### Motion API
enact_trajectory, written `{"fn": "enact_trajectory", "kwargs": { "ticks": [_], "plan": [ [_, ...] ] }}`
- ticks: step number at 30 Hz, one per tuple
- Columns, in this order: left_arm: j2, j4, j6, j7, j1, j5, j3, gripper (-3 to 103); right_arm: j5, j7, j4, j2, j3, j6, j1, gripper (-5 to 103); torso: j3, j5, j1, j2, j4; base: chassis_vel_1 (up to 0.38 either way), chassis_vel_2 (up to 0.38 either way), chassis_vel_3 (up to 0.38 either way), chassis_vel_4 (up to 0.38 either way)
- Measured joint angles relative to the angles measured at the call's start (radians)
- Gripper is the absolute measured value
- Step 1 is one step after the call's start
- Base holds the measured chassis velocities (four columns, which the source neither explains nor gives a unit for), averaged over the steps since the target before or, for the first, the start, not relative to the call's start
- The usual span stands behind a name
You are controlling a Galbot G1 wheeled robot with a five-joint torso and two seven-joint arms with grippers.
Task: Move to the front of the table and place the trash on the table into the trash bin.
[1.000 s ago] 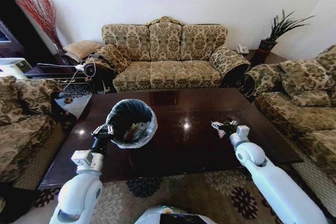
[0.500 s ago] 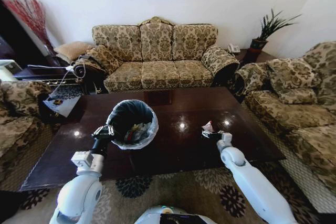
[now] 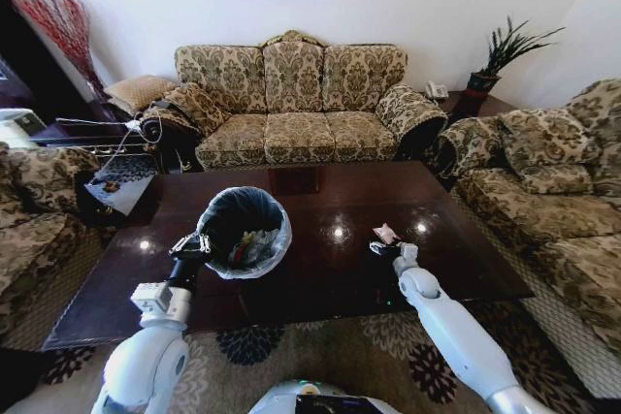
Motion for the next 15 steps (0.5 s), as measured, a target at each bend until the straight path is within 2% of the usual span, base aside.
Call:
{"fn": "enact_trajectory", "kwargs": {
  "ticks": [1,2,5,6,9,11,14,15],
  "plan": [
    [-0.001,0.0,0.0,0.001,0.0,0.001,0.0,3,0.0,-0.002,0.0,-0.001,0.0,0.002,0.001,79,0.0,0.0002,0.0,0.0,-0.0001,0.0,0.0,0.0,0.0],
    [-0.001,0.0,0.0,0.001,0.0,0.001,0.0,3,0.0,-0.002,0.0,-0.001,0.0,0.002,0.001,79,0.0,0.0002,0.0,0.0,-0.0001,0.0,0.0,0.0,0.0],
    [-0.006,0.0,-0.003,0.003,0.001,0.007,0.001,3,0.0,-0.002,0.0,-0.003,0.0,0.006,0.005,62,0.0,0.0,0.0,0.0,0.0,0.0,0.0,0.0,0.0],
    [-0.006,0.0,-0.003,0.003,0.001,0.007,0.001,3,0.0,-0.002,0.0,-0.003,0.0,0.006,0.005,62,0.0,0.0,0.0,0.0,0.0,0.0,0.0,0.0,0.0],
    [-0.011,0.0,-0.005,0.003,0.002,0.011,0.001,3,0.0,0.002,0.001,-0.005,0.0,0.009,0.005,46,0.0,0.0,0.0,0.0,0.0001,0.0,0.0,0.0,0.0],
    [-0.011,0.0,-0.005,0.003,0.002,0.011,0.001,3,0.0,0.003,0.002,-0.006,0.0,0.009,0.005,46,0.0,0.0,0.0,0.0,0.0,0.0,0.0,0.0,0.0],
    [-0.012,-0.003,-0.007,0.003,0.003,0.012,0.0,3,0.0,0.014,0.004,-0.006,0.001,0.014,0.002,30,0.0,0.0001,0.0,0.0,0.0,0.0,0.0,0.0,0.0],
    [-0.012,-0.003,-0.007,0.003,0.003,0.012,0.0,3,0.0,0.014,0.004,-0.006,0.001,0.014,0.002,30,0.0,0.0001,0.0,0.0,0.0,0.0,0.0,0.0,0.0]
  ]
}}
